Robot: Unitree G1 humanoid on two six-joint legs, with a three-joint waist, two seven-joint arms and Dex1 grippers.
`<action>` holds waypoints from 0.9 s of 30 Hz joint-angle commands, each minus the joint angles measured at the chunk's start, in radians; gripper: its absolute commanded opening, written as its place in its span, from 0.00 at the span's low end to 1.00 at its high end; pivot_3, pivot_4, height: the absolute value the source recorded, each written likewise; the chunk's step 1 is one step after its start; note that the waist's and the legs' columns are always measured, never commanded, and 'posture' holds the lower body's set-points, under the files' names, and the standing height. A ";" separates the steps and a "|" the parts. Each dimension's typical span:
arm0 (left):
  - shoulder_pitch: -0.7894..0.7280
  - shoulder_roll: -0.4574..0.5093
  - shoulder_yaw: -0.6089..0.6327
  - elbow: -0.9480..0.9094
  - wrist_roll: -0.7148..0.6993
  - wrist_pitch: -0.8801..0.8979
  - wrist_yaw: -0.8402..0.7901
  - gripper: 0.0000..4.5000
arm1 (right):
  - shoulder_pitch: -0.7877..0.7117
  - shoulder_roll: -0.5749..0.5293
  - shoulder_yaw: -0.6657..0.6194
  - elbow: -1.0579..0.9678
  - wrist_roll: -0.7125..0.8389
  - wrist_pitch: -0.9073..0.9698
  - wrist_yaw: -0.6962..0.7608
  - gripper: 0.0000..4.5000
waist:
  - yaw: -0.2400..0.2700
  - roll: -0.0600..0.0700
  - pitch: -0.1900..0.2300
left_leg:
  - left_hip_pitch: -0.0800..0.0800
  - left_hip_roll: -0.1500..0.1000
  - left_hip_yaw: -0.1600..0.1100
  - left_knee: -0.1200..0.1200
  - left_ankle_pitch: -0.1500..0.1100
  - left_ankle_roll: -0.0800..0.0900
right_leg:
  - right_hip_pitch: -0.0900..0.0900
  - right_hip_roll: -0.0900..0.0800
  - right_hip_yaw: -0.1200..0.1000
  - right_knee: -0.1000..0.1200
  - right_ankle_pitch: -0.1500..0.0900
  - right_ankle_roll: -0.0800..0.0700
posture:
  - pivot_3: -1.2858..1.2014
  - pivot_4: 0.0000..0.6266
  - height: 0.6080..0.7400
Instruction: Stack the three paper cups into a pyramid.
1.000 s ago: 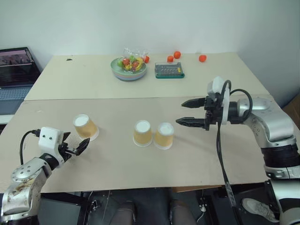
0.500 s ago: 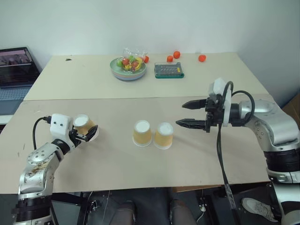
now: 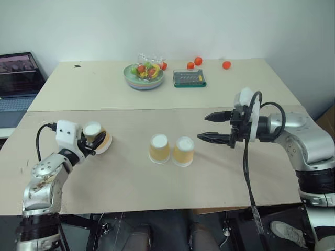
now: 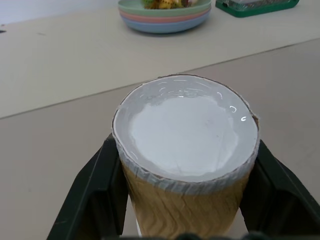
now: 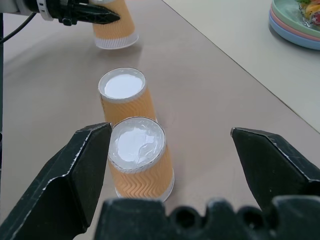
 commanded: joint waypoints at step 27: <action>-0.693 0.045 -0.355 -0.030 -0.268 0.411 -0.472 0.53 | 0.269 -0.056 -0.190 -0.318 0.189 0.124 -0.169 1.00 | -0.022 -0.001 0.000 | -0.004 -0.001 -0.002 0.002 0.000 0.000 | -0.001 0.000 -0.001 -0.001 0.000 0.002 | 0.52 0.24 1.00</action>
